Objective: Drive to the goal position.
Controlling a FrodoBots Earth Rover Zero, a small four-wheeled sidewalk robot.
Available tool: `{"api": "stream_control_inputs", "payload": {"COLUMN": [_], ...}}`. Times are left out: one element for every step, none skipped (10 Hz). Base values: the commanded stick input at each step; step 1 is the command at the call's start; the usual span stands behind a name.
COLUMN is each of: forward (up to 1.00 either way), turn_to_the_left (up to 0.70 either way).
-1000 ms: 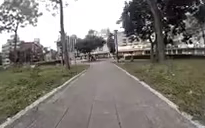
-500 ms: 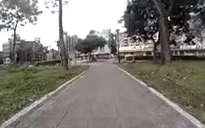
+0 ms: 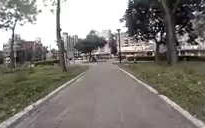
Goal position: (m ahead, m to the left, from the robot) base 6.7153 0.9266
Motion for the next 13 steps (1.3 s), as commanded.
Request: {"api": "stream_control_inputs", "payload": {"forward": [0.85,0.85,0.85,0.85,0.85,0.85,0.85,0.85,0.85,0.85,0.85,0.85,0.85], "turn_to_the_left": [0.0,0.0,0.0,0.0,0.0,0.0,0.0,0.0,0.0,0.0,0.0,0.0,0.0]}}
